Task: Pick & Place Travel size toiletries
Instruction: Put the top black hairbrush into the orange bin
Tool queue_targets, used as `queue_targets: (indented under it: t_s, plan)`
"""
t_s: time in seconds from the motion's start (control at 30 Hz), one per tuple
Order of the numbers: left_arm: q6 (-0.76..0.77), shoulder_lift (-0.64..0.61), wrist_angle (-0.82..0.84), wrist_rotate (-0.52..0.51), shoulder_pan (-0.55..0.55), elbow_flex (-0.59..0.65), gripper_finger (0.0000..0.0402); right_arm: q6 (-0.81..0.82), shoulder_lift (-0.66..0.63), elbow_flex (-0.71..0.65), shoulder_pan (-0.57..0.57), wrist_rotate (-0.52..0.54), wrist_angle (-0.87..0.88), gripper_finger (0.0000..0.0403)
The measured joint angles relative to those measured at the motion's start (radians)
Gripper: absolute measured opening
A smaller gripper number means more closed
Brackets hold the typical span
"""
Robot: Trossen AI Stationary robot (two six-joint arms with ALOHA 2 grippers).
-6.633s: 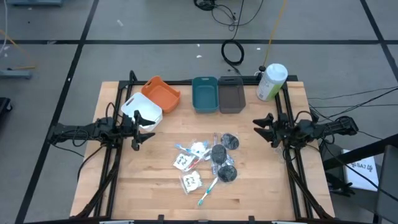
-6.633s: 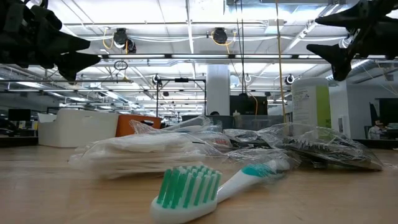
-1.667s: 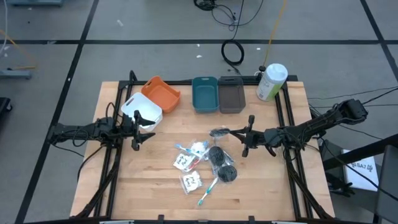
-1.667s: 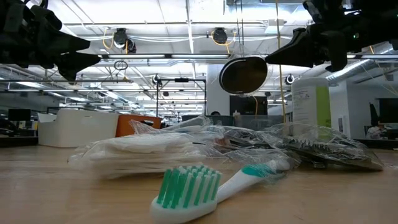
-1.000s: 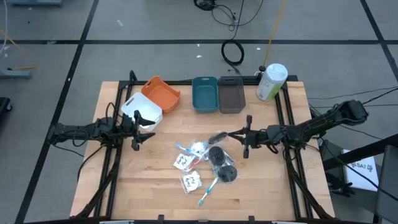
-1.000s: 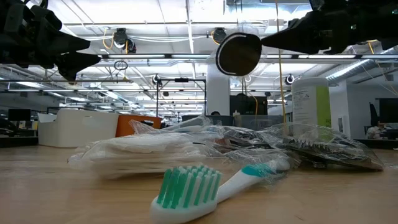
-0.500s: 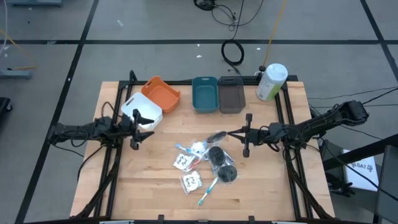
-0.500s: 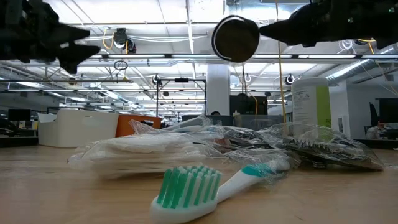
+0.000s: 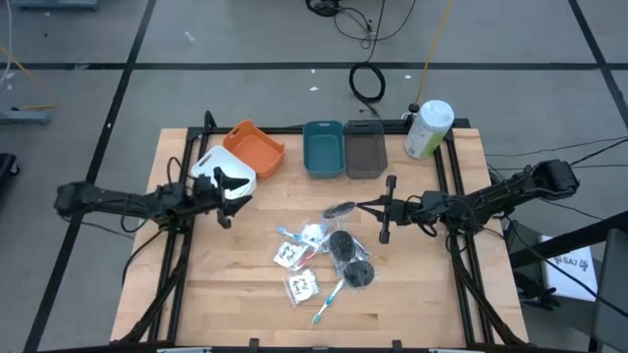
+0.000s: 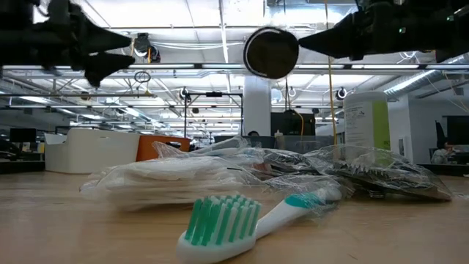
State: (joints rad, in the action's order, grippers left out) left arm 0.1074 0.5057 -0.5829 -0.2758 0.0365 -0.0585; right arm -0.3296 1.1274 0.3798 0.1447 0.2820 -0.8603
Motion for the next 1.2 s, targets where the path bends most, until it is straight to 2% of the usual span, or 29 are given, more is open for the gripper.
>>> queue_targets:
  t_s: [0.27, 0.5, 0.6, 0.77, 0.87, 1.1, 1.2]
  plan:
    - [-0.288, 0.613, -0.004, 0.014, 0.027, -0.361, 0.0255, -0.001, 0.088, 0.0, -0.041, 0.0, -0.16, 0.0]
    - [-0.467, 0.908, 0.027, -0.017, 0.029, -0.639, 0.0255, -0.004, 0.101, 0.0, -0.047, 0.0, -0.186, 0.0]
    - [-0.485, 0.969, 0.056, -0.019, 0.028, -0.708, 0.0255, -0.004, 0.101, 0.0, -0.047, 0.001, -0.193, 0.0]
    - [-0.491, 1.016, 0.08, 0.01, 0.032, -0.744, 0.0255, -0.006, 0.1, 0.0, -0.047, 0.001, -0.198, 0.0]
    - [-0.49, 1.011, 0.089, 0.009, 0.037, -0.748, 0.0255, -0.013, 0.1, 0.0, -0.047, 0.001, -0.198, 0.0]
    - [-0.498, 0.933, 0.272, -0.017, 0.067, -0.748, 0.0255, -0.023, 0.101, 0.0, -0.046, 0.0, -0.189, 0.0]
    - [-0.479, 0.916, 0.298, -0.015, 0.08, -0.748, 0.0255, -0.023, 0.101, 0.0, -0.045, 0.0, -0.191, 0.0]
